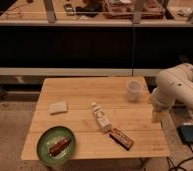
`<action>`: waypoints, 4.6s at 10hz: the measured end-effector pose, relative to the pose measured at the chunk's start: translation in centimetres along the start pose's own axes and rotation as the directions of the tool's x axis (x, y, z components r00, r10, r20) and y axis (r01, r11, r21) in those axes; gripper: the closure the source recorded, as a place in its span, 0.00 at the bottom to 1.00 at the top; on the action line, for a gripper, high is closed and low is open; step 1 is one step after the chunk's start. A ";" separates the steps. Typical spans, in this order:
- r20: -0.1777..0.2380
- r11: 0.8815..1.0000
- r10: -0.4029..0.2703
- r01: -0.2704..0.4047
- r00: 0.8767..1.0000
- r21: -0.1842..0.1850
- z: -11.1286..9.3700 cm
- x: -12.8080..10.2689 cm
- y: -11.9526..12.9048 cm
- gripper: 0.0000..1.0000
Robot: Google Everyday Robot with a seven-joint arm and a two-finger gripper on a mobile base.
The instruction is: Move the arm in a circular motion
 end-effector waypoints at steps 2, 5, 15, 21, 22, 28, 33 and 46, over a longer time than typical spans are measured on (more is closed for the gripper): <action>0.000 1.000 0.000 0.000 1.000 0.000 0.0 0.0 0.0 0.35; 0.000 1.000 0.000 0.000 1.000 0.000 0.0 0.0 0.0 0.35; 0.000 1.000 0.000 0.000 1.000 0.000 0.0 0.0 0.0 0.35; 0.017 0.998 -0.060 0.060 0.998 0.004 0.2 -3.2 -2.3 0.35; 0.022 0.998 -0.068 0.067 0.997 0.006 0.1 -3.5 -2.6 0.35; 0.179 0.953 -0.279 0.294 0.943 -0.066 0.8 -13.4 -3.2 0.35; 0.202 0.895 -0.416 0.439 0.887 -0.084 1.1 -20.8 -6.0 0.35; 0.067 0.994 -0.048 0.041 0.997 0.106 1.7 -1.1 -22.7 0.35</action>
